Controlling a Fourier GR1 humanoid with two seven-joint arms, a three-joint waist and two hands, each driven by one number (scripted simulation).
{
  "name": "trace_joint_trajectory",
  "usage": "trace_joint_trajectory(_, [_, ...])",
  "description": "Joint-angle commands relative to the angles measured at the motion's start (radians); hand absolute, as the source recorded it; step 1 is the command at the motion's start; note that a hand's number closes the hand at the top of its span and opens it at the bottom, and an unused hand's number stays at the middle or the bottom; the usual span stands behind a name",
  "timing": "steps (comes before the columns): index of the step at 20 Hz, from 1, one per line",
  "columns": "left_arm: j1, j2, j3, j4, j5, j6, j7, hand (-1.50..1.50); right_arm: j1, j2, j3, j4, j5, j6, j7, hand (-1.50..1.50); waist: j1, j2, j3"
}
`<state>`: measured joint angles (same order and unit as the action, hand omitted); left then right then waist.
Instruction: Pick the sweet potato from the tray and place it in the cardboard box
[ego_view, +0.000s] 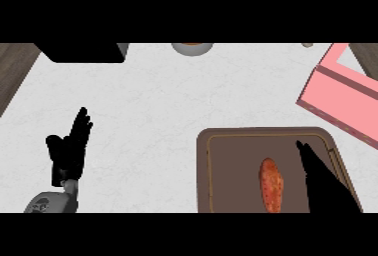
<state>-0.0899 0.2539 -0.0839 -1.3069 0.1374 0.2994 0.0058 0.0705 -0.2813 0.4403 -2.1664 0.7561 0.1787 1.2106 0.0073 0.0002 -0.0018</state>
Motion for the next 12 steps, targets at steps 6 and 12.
trace_joint_trajectory(6, [0.010,-0.024,0.004,0.035,-0.012,-0.008,-0.045,0.00,-0.063,0.141,0.006,0.076,0.076,0.119,0.236,-1.50,-0.006,0.001,0.000])
trace_joint_trajectory(12, [-0.034,-0.004,0.028,0.031,-0.008,-0.018,0.000,0.00,-0.087,0.209,-0.025,0.219,0.140,0.095,0.174,-1.50,-0.004,0.002,0.001])
